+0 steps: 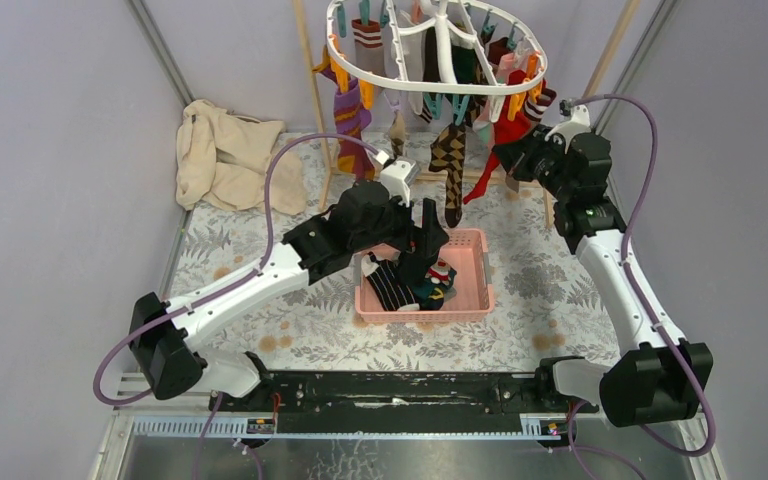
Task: Remove the socks clipped to the hanger
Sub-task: Remove the sock from the hanger.
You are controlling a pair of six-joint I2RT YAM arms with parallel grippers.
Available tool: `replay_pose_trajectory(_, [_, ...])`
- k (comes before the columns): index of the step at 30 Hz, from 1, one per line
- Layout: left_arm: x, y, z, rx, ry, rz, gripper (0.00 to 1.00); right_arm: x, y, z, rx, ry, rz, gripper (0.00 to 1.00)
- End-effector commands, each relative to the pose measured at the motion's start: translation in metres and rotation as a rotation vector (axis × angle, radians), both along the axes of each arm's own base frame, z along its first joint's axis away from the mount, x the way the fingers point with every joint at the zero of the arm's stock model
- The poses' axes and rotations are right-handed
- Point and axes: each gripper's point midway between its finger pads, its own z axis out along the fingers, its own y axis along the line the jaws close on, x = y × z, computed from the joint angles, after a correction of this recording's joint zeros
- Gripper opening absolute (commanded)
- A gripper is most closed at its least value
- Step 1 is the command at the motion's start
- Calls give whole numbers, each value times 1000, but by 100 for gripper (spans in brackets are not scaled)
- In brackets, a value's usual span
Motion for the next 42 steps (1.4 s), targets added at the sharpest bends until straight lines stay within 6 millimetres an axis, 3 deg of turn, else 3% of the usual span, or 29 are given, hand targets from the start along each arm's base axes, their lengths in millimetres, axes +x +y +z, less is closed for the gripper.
replay_pose_trajectory(1, [8, -17, 20, -70, -105, -36, 99, -23, 29, 45, 32, -76, 181, 0])
replay_pose_trajectory(11, [36, -30, 25, -54, -222, -9, 99, -48, 77, 75, 68, -75, 407, 0])
replay_pose_trajectory(23, [56, -33, 52, -124, -338, 60, 99, -66, 111, 60, 62, 16, 500, 0])
replay_pose_trajectory(31, [77, -30, 40, -77, -357, 148, 96, -80, 124, 60, 76, 27, 550, 0])
replay_pose_trajectory(33, [80, -30, 38, -67, -360, 160, 82, -82, 125, 60, 76, 28, 553, 0])
replay_pose_trajectory(36, [84, -27, 36, -49, -358, 181, 41, -84, 124, 60, 75, 27, 555, 0])
replay_pose_trajectory(37, [85, -26, 35, -45, -358, 190, 32, -85, 124, 61, 75, 26, 554, 0])
replay_pose_trajectory(41, [87, -24, 37, -35, -357, 201, 3, -85, 125, 60, 77, 32, 563, 0])
replay_pose_trajectory(42, [86, -24, 36, -33, -357, 200, 0, -85, 125, 58, 76, 35, 562, 0])
